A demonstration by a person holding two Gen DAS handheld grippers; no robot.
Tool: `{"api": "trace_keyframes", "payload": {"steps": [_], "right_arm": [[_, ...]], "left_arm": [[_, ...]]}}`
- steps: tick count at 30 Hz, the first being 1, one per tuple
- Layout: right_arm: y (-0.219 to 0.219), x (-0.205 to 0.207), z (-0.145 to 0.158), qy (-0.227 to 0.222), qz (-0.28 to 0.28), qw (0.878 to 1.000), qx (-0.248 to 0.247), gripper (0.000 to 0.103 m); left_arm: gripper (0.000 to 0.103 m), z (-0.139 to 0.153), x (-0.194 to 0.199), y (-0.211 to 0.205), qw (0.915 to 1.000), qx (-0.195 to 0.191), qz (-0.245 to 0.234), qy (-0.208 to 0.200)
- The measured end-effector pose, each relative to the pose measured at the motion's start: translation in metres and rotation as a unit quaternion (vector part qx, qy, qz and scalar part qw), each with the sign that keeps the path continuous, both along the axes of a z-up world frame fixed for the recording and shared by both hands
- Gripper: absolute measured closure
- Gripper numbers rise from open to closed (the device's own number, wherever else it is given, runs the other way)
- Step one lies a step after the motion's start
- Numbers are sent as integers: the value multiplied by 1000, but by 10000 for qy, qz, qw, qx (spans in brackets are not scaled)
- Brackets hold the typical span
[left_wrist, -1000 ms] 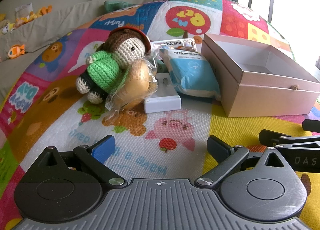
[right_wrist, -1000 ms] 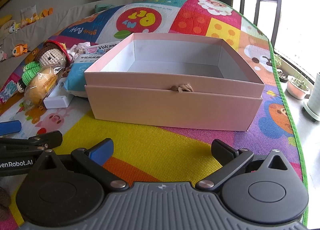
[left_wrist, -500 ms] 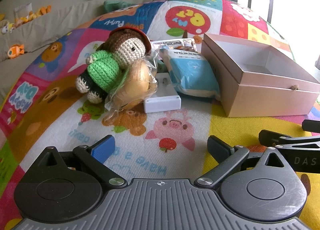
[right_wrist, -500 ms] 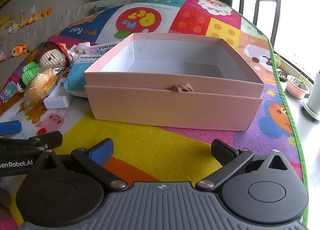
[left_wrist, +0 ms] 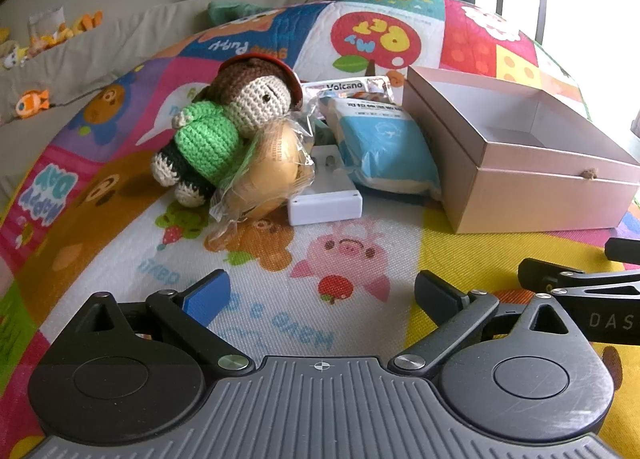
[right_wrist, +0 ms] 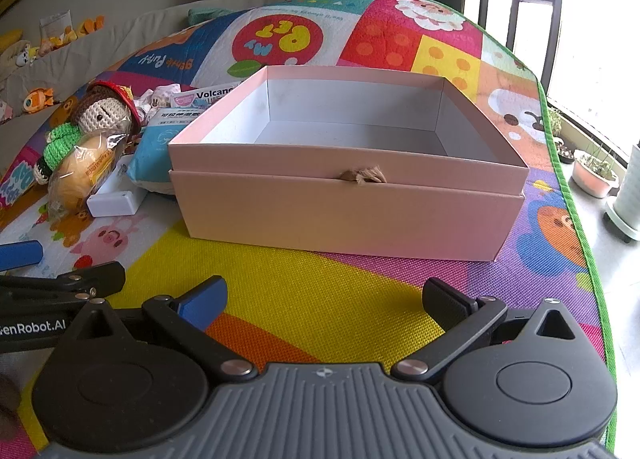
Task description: Organize objects
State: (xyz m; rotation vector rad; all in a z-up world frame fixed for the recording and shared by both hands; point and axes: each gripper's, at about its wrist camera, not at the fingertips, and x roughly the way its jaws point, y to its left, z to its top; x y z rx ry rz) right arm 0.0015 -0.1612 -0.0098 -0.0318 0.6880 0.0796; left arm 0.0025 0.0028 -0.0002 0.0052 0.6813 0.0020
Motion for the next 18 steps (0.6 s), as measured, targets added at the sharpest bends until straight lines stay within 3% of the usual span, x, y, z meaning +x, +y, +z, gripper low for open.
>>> {"api": "trace_keyframes", "payload": {"steps": [18], "right_arm": [[0,-1,0,-1,-1,10000,-9,0]], "left_arm": [[2,0,-1,5,10000,-15,-13,13]]}}
